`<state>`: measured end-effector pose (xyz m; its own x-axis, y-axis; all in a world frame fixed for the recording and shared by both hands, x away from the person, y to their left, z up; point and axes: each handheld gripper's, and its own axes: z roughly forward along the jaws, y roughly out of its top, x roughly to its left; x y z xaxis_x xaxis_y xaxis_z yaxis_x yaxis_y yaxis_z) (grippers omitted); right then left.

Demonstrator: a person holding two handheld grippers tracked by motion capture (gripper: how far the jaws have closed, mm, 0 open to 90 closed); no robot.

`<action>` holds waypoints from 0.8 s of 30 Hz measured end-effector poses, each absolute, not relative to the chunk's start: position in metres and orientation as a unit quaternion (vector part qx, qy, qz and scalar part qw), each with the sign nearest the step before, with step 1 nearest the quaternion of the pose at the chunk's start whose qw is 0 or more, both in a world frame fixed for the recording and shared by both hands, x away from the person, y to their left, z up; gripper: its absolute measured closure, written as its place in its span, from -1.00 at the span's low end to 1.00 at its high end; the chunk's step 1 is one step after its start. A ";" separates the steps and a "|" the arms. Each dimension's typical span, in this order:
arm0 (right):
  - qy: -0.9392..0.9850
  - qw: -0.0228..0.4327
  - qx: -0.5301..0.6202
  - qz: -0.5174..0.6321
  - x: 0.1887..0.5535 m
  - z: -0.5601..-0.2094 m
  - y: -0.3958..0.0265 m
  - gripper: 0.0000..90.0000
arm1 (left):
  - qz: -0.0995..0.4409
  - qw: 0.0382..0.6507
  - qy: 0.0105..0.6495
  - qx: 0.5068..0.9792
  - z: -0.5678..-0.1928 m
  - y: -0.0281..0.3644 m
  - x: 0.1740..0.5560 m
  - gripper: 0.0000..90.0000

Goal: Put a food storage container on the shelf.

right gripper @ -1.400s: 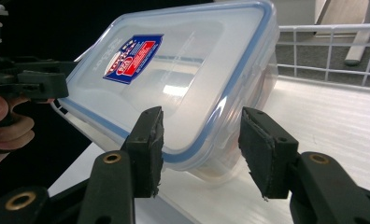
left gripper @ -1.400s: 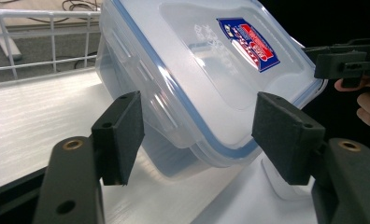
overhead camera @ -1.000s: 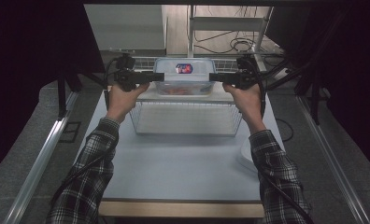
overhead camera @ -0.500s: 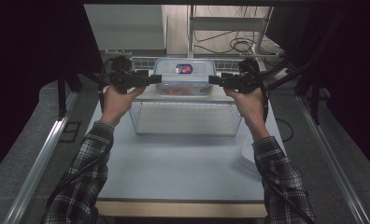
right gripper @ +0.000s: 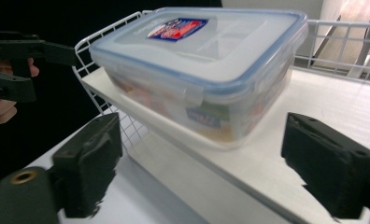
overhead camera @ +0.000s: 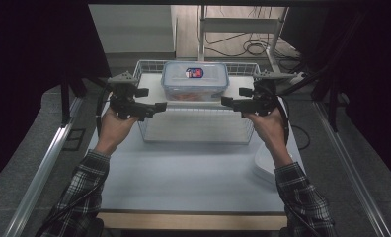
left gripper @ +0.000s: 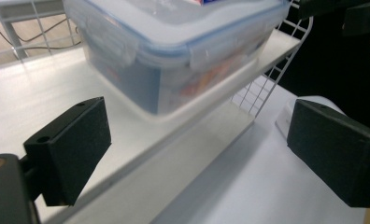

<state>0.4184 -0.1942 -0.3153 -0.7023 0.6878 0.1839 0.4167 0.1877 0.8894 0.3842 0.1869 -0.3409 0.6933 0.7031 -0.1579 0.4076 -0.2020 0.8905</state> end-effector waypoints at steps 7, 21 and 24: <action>0.766 0.134 0.351 0.521 0.403 -0.330 -0.199 -0.88 | 0.155 0.517 0.356 0.763 -0.356 0.187 0.364 -0.94; 0.778 0.129 0.317 0.527 0.365 -0.360 -0.211 -0.97 | 0.153 0.519 0.345 0.767 -0.389 0.185 0.328 -0.97; 0.784 0.134 0.312 0.519 0.357 -0.367 -0.212 -0.97 | 0.155 0.514 0.342 0.771 -0.396 0.183 0.320 -0.97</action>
<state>0.3566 -0.2118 -0.3669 -0.7697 0.6284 0.1128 0.3493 0.2666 0.8983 0.3202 0.1834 -0.3958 0.7181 0.6870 -0.1112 0.3675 -0.2387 0.8989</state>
